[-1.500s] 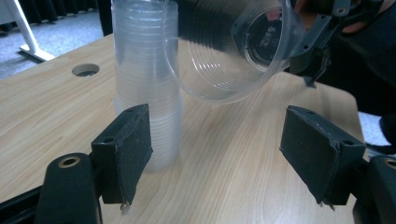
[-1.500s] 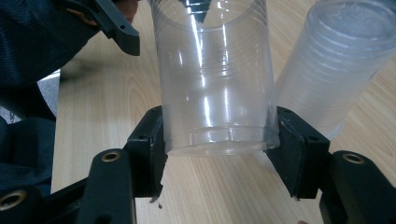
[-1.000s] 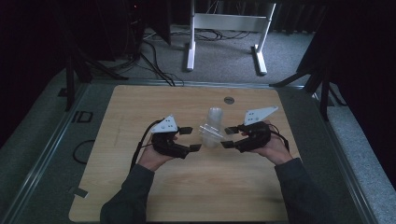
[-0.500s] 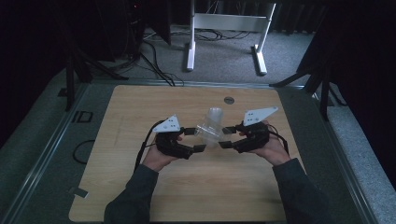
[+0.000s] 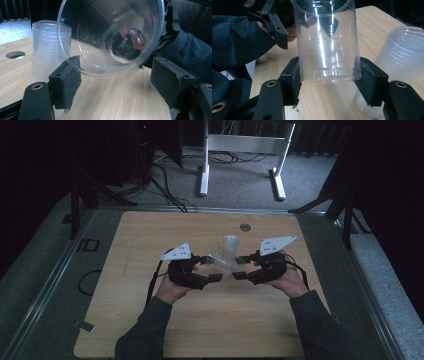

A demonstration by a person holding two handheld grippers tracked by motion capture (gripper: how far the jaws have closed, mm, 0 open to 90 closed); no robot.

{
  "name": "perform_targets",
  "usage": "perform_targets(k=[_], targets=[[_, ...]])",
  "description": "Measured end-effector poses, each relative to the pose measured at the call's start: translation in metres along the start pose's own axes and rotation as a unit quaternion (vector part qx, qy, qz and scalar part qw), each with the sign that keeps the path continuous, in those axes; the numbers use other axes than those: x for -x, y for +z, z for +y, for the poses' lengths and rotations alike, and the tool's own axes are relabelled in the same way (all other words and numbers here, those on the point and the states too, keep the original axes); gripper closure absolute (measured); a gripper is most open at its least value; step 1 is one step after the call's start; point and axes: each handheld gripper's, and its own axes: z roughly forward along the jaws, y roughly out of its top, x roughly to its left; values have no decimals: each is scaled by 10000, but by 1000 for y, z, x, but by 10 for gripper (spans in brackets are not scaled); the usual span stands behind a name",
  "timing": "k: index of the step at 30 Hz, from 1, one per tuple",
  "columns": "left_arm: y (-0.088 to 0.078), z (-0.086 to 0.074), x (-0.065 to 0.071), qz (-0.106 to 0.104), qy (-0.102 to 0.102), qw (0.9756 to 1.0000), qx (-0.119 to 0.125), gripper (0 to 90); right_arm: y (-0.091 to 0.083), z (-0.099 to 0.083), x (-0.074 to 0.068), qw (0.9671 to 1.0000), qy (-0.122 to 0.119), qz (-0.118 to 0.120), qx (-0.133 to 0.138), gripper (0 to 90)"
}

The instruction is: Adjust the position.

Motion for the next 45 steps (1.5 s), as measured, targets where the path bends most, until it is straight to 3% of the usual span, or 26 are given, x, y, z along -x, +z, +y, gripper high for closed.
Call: perform_targets(k=[22,35,45], targets=[[11,4,2,-86,-108,9997,186,192,1,0,-2,9999,-69,54,143,416],[13,6,1,-59,-212,9986,489,191,3,-1,-2,9998,-89,92,133,416],[13,5,1,-38,-176,9980,607,257,3,0,-2,9999,-109,99,42,417]])
